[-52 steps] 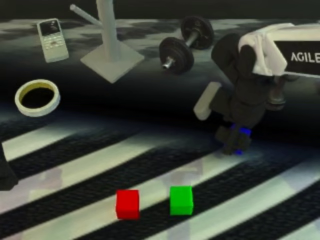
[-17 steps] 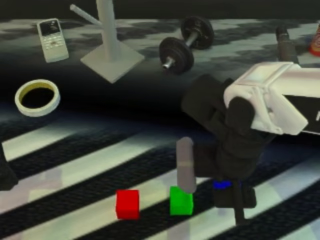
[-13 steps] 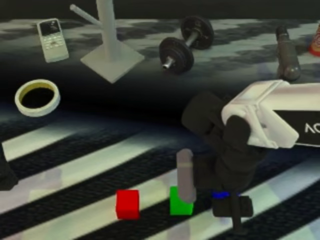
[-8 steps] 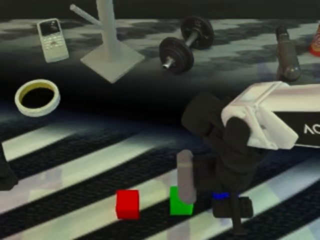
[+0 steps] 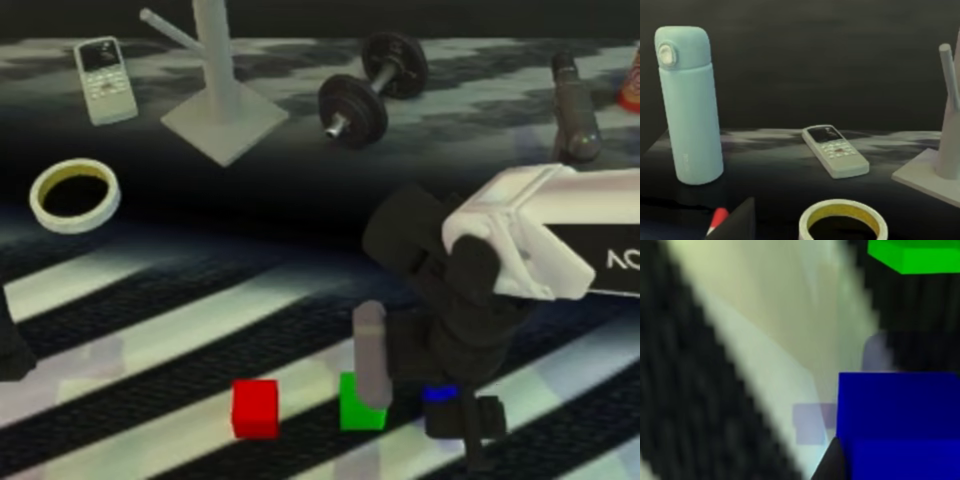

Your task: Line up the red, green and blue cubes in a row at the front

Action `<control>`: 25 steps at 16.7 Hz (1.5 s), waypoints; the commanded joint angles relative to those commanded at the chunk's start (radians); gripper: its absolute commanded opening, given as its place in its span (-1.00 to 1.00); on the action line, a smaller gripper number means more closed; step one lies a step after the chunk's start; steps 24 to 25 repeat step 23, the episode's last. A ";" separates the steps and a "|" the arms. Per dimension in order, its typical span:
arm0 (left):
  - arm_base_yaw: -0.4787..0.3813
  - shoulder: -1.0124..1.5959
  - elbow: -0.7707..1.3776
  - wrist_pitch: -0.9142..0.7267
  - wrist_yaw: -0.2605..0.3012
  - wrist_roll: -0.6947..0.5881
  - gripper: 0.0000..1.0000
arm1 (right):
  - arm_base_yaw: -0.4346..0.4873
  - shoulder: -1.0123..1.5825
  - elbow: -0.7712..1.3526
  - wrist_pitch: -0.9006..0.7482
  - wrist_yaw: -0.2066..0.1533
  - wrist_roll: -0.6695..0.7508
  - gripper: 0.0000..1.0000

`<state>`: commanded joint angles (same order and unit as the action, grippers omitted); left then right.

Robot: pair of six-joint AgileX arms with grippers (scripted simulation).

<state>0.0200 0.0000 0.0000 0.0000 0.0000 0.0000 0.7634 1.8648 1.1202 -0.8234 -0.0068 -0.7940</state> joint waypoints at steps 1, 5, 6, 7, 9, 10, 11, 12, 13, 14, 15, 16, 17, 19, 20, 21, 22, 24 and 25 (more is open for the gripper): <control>0.000 0.000 0.000 0.000 0.000 0.000 1.00 | 0.000 0.000 0.000 0.000 0.000 0.000 0.51; 0.000 0.000 0.000 0.000 0.000 0.000 1.00 | 0.000 0.000 0.000 0.000 0.000 0.000 1.00; 0.000 0.000 0.000 0.000 0.000 0.000 1.00 | 0.000 0.000 0.000 0.000 0.000 0.000 1.00; 0.000 0.000 0.000 0.000 0.000 0.000 1.00 | 0.000 0.000 0.000 0.000 0.000 0.000 1.00; 0.000 0.000 0.000 0.000 0.000 0.000 1.00 | 0.000 0.000 0.000 0.000 0.000 0.000 1.00; 0.000 0.000 0.000 0.000 0.000 0.000 1.00 | 0.000 0.000 0.000 0.000 0.000 0.000 1.00; 0.000 0.000 0.000 0.000 0.000 0.000 1.00 | 0.000 0.000 0.000 0.000 0.000 0.000 1.00; 0.000 0.000 0.000 0.000 0.000 0.000 1.00 | 0.000 0.000 0.000 0.000 0.000 0.000 1.00; 0.000 0.000 0.000 0.000 0.000 0.000 1.00 | -0.001 -0.001 0.000 0.000 0.000 0.000 1.00; 0.000 0.000 0.000 0.000 0.000 0.000 1.00 | 0.000 -0.001 0.003 -0.003 0.000 -0.001 1.00; 0.000 0.000 0.000 0.000 0.000 0.000 1.00 | 0.002 -0.005 0.015 -0.017 0.000 -0.003 1.00; 0.000 0.000 0.000 0.000 0.000 0.000 1.00 | 0.003 -0.013 0.033 -0.042 0.000 -0.004 1.00; 0.000 0.000 0.000 0.000 0.000 0.000 1.00 | 0.004 -0.025 0.055 -0.077 0.000 -0.005 1.00; 0.000 0.000 0.000 0.000 0.000 0.000 1.00 | 0.004 -0.052 0.105 -0.169 -0.001 -0.004 1.00; 0.000 0.000 0.000 0.000 0.000 0.000 1.00 | 0.005 -0.066 0.130 -0.210 -0.001 -0.005 1.00; 0.000 0.000 0.000 0.000 0.000 0.000 1.00 | 0.005 -0.080 0.151 -0.241 -0.001 -0.005 1.00; 0.000 0.000 0.000 0.000 0.000 0.000 1.00 | 0.005 -0.091 0.166 -0.261 -0.001 -0.005 1.00; 0.000 0.000 0.000 0.000 0.000 0.000 1.00 | 0.005 -0.097 0.173 -0.270 0.000 -0.005 1.00; 0.000 0.000 0.000 0.000 0.000 0.000 1.00 | 0.005 -0.097 0.173 -0.270 0.000 -0.005 1.00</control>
